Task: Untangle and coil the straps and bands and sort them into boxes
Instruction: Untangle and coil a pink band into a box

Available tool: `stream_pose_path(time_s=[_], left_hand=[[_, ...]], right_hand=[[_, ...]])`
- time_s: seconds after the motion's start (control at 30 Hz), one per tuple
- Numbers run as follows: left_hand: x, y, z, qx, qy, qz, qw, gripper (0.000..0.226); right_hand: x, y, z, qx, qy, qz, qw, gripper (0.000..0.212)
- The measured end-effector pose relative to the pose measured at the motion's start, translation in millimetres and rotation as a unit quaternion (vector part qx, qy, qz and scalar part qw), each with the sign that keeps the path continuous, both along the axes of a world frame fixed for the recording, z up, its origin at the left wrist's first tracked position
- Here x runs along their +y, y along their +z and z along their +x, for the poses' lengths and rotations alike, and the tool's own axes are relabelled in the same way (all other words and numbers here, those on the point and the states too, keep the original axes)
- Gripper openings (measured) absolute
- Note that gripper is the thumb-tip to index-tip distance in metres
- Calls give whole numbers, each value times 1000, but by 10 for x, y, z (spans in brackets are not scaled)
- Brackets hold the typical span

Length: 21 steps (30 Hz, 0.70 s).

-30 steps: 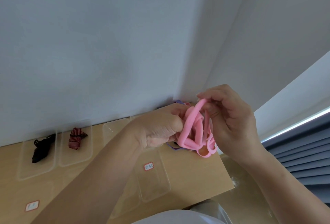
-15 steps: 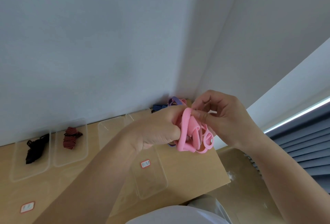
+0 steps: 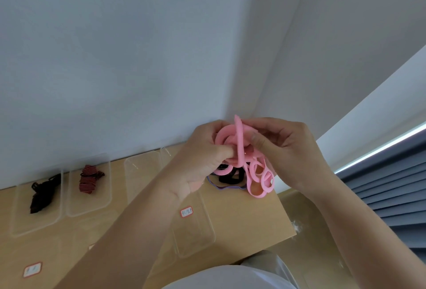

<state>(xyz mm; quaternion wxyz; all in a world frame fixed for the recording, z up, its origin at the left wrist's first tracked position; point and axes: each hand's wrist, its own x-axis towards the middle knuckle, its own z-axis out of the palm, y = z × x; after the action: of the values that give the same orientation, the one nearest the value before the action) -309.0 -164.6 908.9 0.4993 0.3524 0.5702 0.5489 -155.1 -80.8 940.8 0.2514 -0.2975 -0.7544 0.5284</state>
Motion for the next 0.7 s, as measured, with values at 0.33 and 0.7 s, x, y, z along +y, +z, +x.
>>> stream_pose_path(time_s=[0.33, 0.7], left_hand=[[-58, -42, 65, -18, 74, 14, 997, 53], [-37, -89, 146, -11, 162, 57, 985, 33]], right_hand=[[7, -38, -64, 17, -89, 17, 996, 16], [38, -36, -46, 35, -109, -30, 993, 15]])
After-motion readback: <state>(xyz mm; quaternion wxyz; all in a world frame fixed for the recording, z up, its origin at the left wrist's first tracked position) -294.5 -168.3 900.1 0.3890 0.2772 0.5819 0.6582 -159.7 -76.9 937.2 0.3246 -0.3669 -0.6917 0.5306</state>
